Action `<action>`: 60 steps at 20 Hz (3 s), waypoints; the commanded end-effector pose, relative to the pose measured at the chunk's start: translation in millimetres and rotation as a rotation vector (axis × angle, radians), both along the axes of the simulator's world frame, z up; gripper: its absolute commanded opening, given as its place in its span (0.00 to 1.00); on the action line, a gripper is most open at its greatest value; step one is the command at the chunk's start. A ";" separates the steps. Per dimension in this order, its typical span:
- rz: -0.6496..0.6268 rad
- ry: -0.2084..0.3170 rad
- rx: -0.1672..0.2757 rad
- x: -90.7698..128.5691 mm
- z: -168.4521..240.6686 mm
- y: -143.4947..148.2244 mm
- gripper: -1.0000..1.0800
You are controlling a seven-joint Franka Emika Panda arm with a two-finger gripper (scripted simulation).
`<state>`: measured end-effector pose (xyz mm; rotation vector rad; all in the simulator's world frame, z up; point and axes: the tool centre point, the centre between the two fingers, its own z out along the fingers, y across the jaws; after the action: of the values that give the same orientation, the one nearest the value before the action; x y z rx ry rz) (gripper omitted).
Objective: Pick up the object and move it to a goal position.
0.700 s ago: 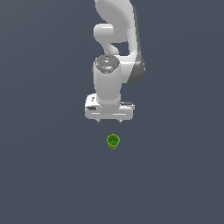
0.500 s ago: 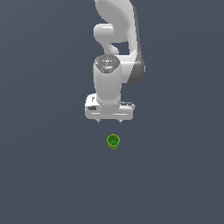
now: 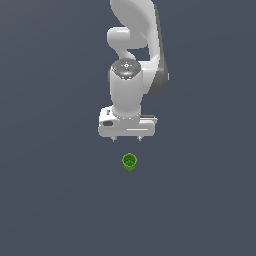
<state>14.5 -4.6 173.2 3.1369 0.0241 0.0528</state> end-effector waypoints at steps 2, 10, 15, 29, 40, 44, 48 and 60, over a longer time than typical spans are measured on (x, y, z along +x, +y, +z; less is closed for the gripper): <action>-0.004 0.001 0.000 -0.4 -0.1 -0.4 0.96; 0.042 0.003 -0.003 2.4 -4.2 0.3 0.96; 0.117 0.007 -0.008 6.8 -11.6 1.3 0.96; 0.488 0.026 -0.016 26.7 -49.2 7.0 0.96; 0.725 0.033 -0.012 38.0 -74.2 10.7 0.96; 0.766 0.033 -0.010 39.9 -78.6 11.3 0.96; 0.783 0.033 -0.010 40.7 -80.5 11.6 0.96; 0.783 0.034 -0.010 39.4 -115.8 11.7 0.96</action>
<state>54.5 7.0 66.0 2.8947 1.2199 0.0009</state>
